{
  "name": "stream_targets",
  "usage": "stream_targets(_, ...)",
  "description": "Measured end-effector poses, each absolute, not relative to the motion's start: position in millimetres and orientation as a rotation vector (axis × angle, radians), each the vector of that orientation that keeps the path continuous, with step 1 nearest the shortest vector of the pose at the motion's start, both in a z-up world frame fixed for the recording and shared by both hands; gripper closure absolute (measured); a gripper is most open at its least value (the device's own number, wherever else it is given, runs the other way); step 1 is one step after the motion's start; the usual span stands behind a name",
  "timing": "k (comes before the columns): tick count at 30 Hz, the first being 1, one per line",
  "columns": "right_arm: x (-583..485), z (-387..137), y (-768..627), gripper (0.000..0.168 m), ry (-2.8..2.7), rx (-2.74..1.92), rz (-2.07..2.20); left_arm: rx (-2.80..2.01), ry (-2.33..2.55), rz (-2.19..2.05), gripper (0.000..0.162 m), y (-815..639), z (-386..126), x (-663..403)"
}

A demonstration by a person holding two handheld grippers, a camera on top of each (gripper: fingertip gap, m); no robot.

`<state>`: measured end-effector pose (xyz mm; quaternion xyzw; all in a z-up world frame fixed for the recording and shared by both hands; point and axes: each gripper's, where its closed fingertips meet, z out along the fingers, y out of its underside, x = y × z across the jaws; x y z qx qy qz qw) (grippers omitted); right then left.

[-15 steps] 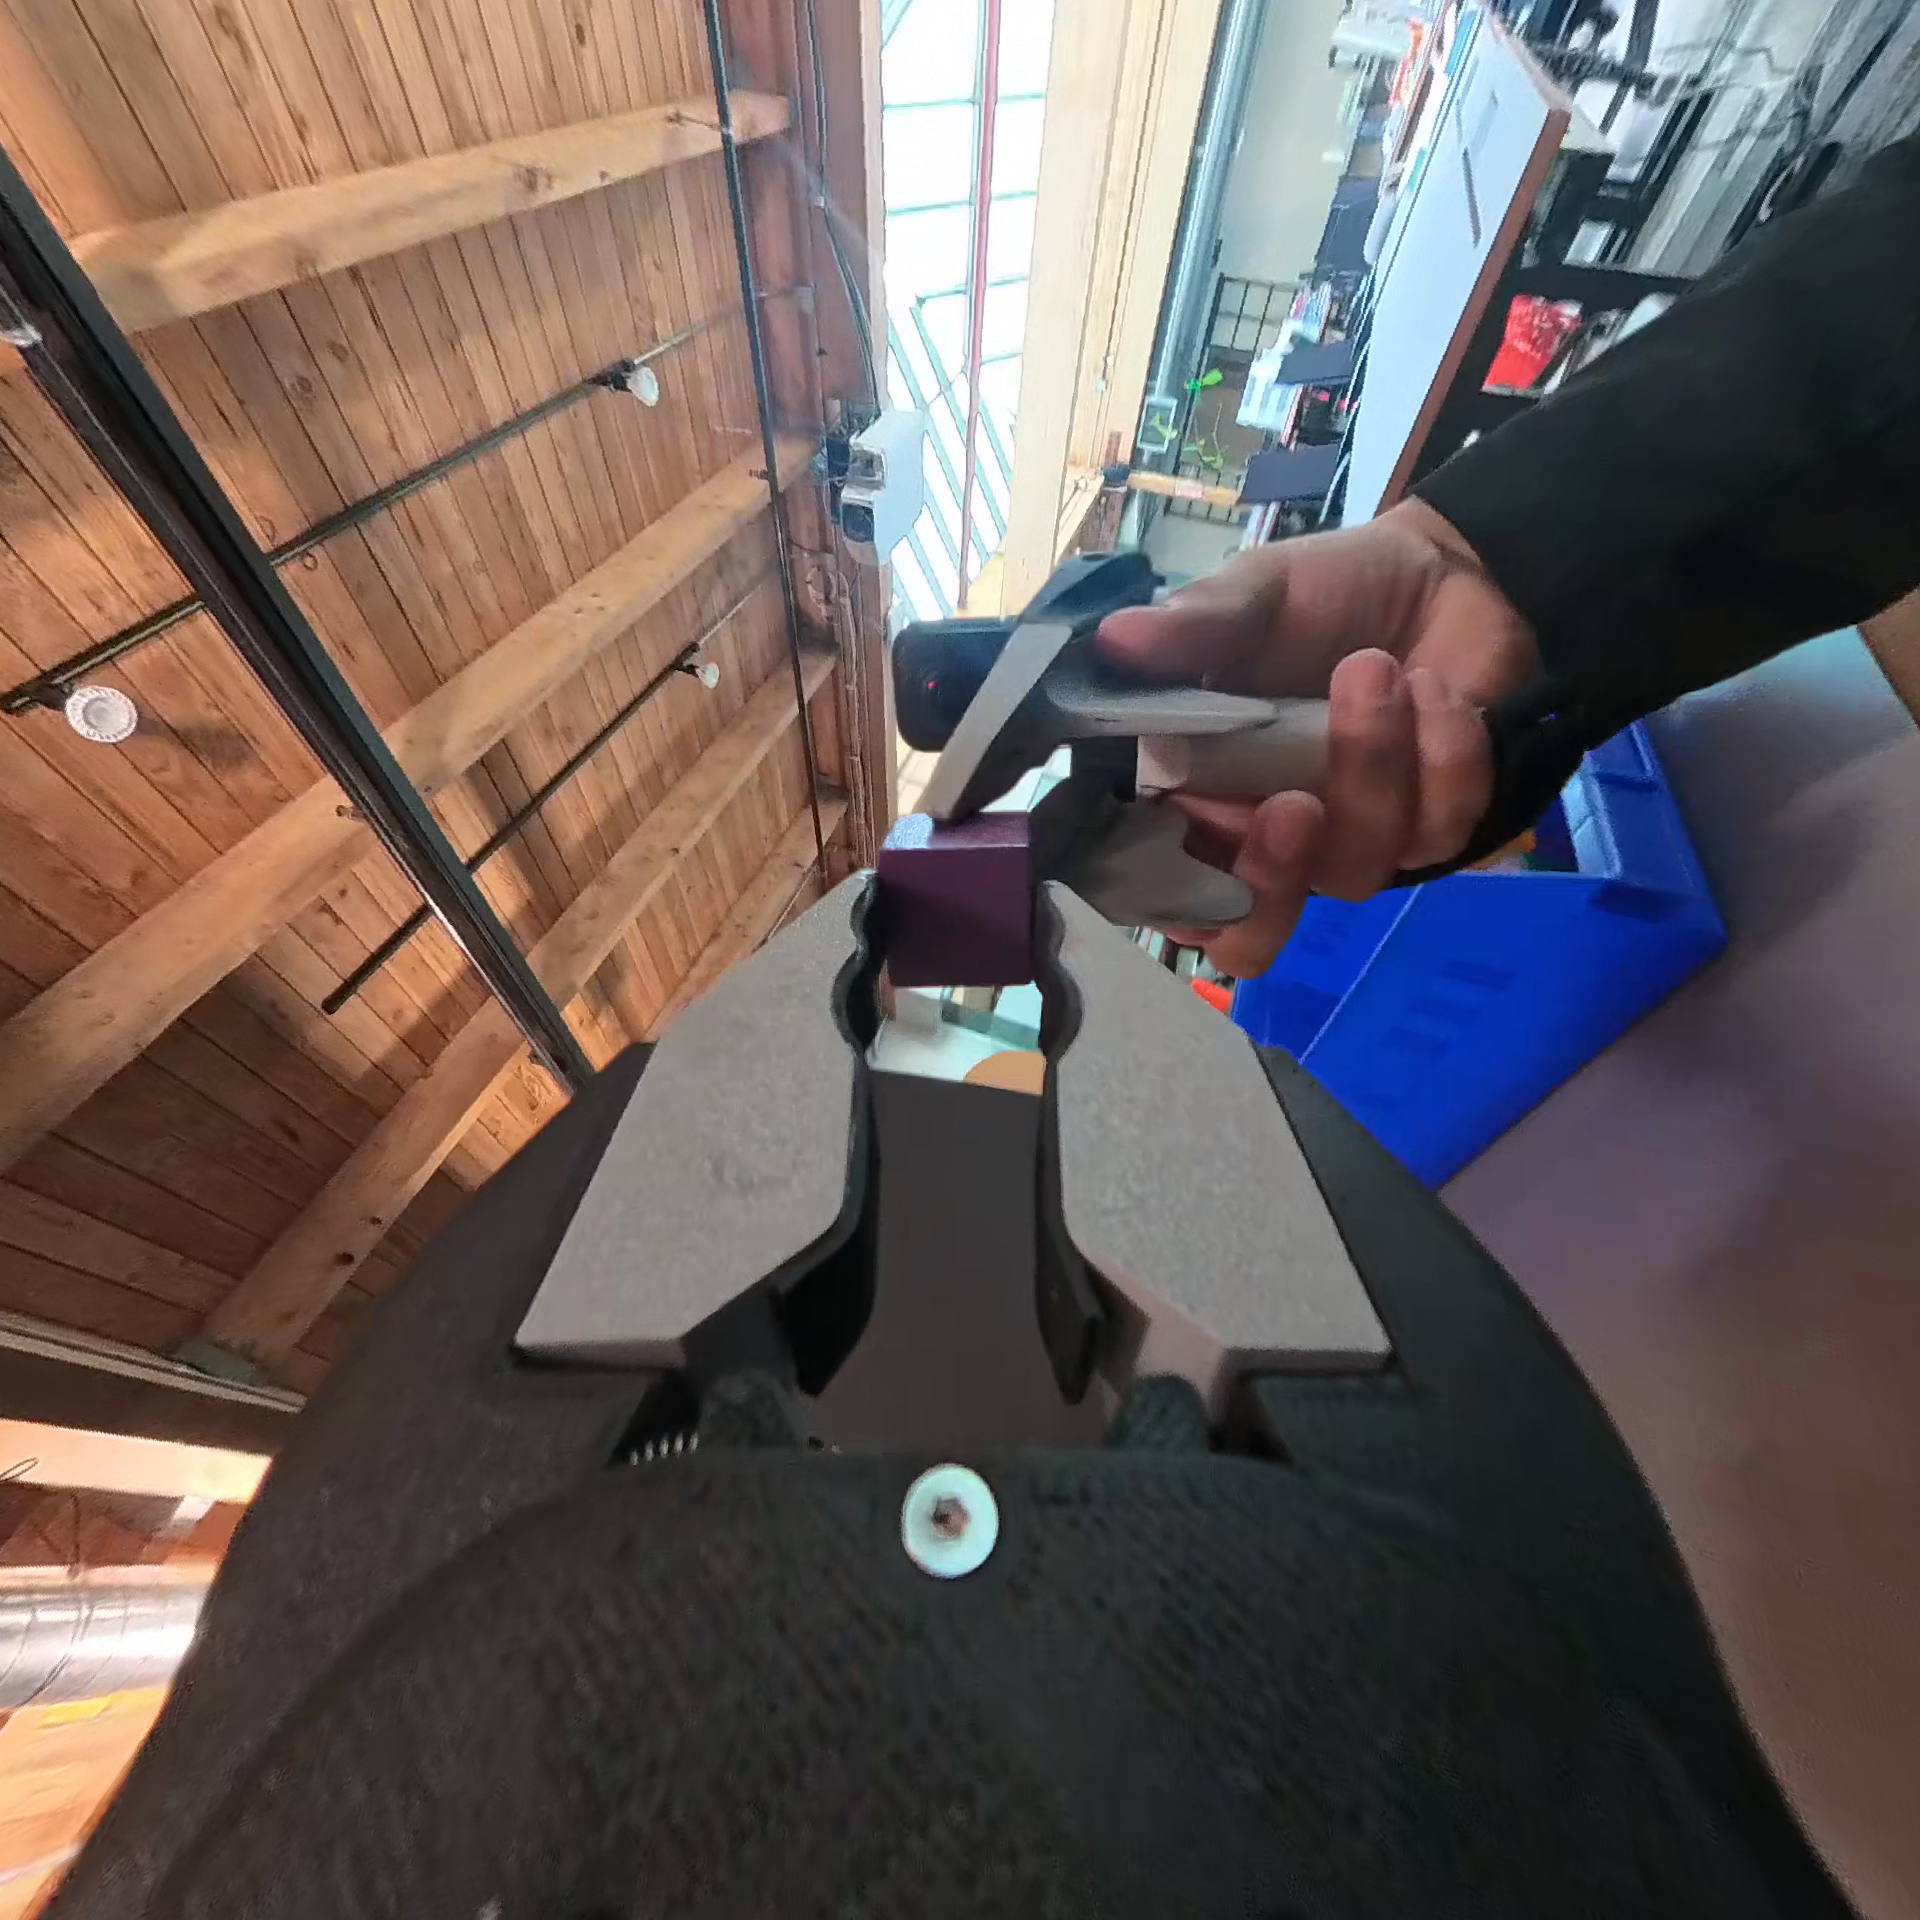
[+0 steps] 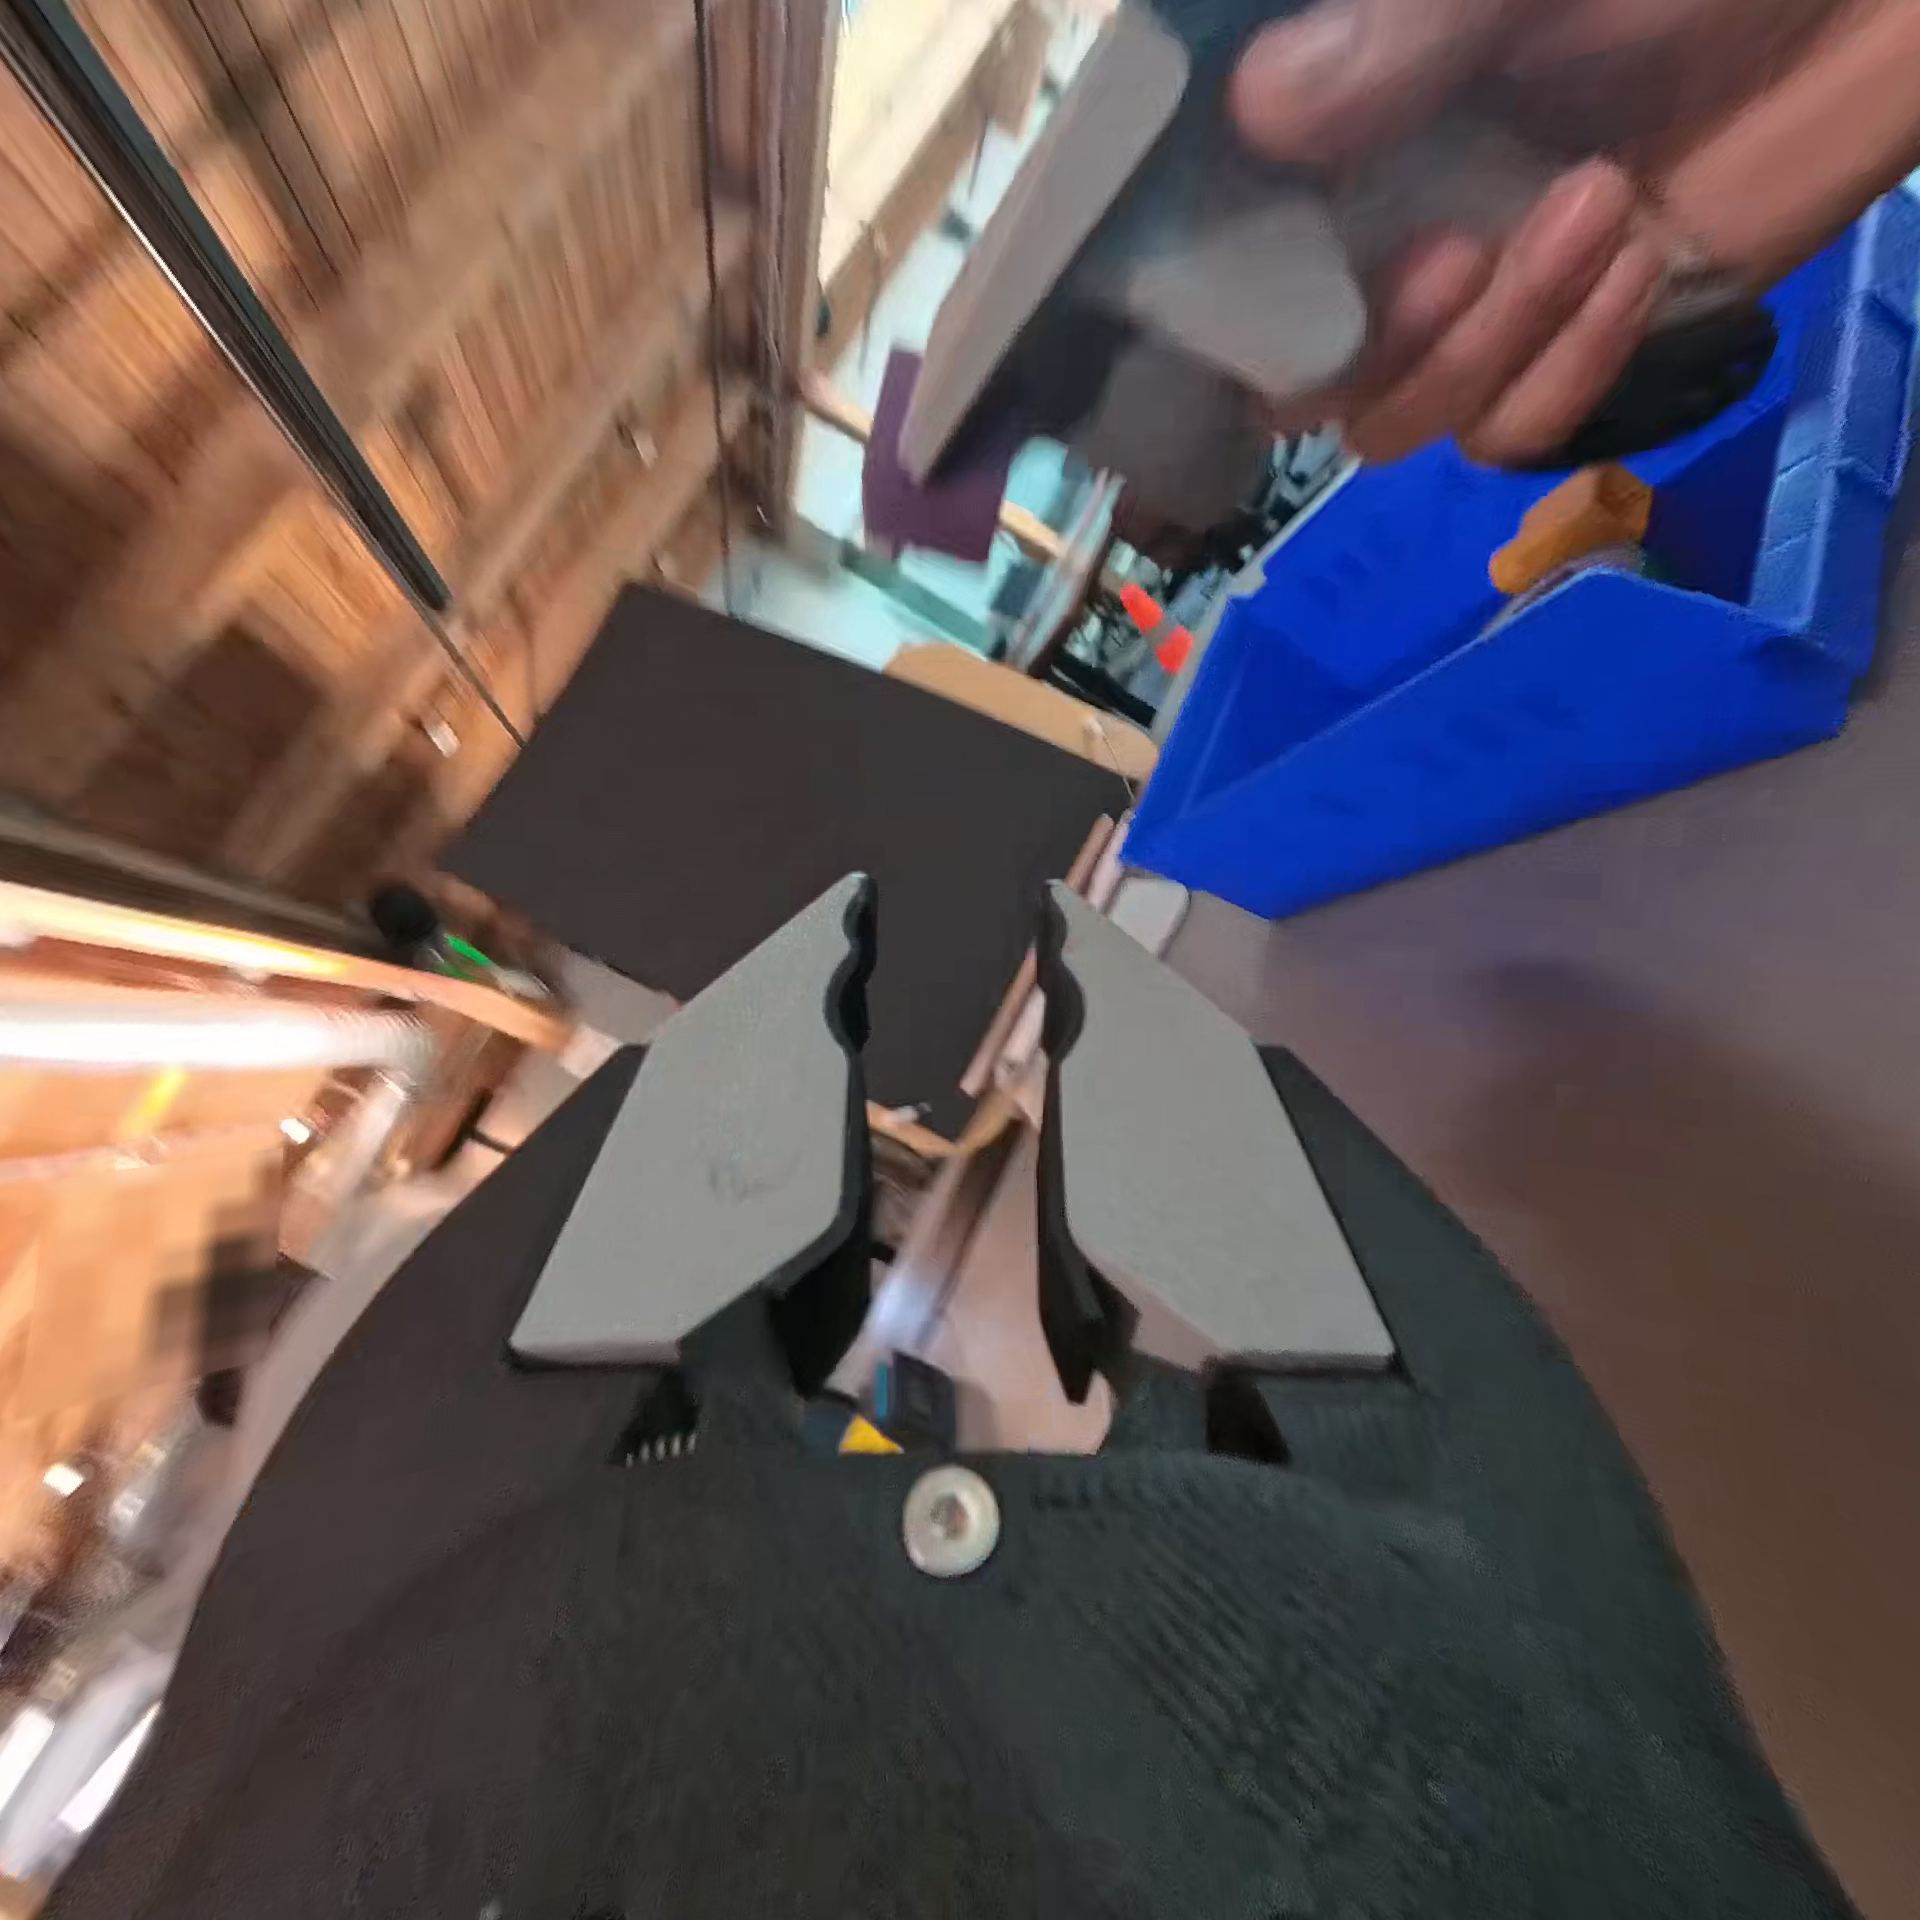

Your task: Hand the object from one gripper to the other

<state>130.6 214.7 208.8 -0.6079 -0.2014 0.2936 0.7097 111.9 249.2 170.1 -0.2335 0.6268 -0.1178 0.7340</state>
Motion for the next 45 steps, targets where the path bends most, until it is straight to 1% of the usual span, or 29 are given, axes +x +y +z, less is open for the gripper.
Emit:
stream_targets(3, 202, 231, 210, 0.143, -0.221, -1.278, 0.252, -0.628, 1.392, -0.366, 0.136, 260, 167, 111)
stream_targets(6, 278, 223, 202, 0.143, -0.019, -1.335, -0.137, -0.689, 1.361, -0.36, 0.138, 275, 169, 110)
stream_targets(8, 322, 197, 203, 0.143, 0.059, -1.476, -0.351, -0.712, 1.352, -0.327, 0.139, 284, 169, 107)
stream_targets(11, 372, 132, 207, 0.143, 0.109, -1.801, -0.556, -0.768, 1.332, -0.286, 0.14, 300, 169, 102)
stream_targets(12, 385, 112, 207, 0.137, 0.128, -1.898, -0.602, -0.799, 1.329, -0.285, 0.141, 306, 169, 99)
stream_targets(13, 393, 95, 206, 0.127, 0.14, -1.977, -0.62, -0.83, 1.328, -0.291, 0.141, 312, 168, 97)
stream_targets(14, 396, 84, 205, 0.123, 0.146, -2.034, -0.615, -0.855, 1.323, -0.298, 0.14, 317, 168, 95)
stream_targets(16, 394, 80, 206, 0.119, 0.147, -2.055, -0.587, -0.889, 1.305, -0.302, 0.14, 327, 170, 89)
stream_targets(23, 347, 126, 217, 0.112, 0.056, -1.846, -0.42, -0.932, 1.197, -0.265, 0.139, 361, 190, 59)
stream_targets(27, 315, 146, 221, 0.114, -0.004, -1.762, -0.294, -1.069, 1.114, -0.217, 0.139, 411, 188, 27)
stream_targets(29, 306, 151, 222, 0.113, -0.027, -1.74, -0.268, -1.191, 1.086, -0.225, 0.137, 443, 174, 10)
stream_targets(32, 299, 161, 222, 0.115, -0.036, -1.691, -0.249, -1.345, 1.097, -0.306, 0.128, 474, 145, -4)
stream_targets(34, 297, 166, 221, 0.116, -0.04, -1.667, -0.23, -1.431, 1.091, -0.322, 0.128, 493, 125, -11)
stream_targets(37, 296, 170, 219, 0.118, -0.034, -1.643, -0.202, -1.569, 1.143, -0.262, 0.116, 514, 89, -17)
stream_targets(41, 292, 177, 217, 0.119, -0.036, -1.609, -0.158, -1.66, 1.224, -0.262, 0.112, 517, 56, -7)
stream_targets(45, 289, 179, 216, 0.119, -0.051, -1.595, -0.161, -1.681, 1.259, -0.287, 0.113, 515, 40, 11)
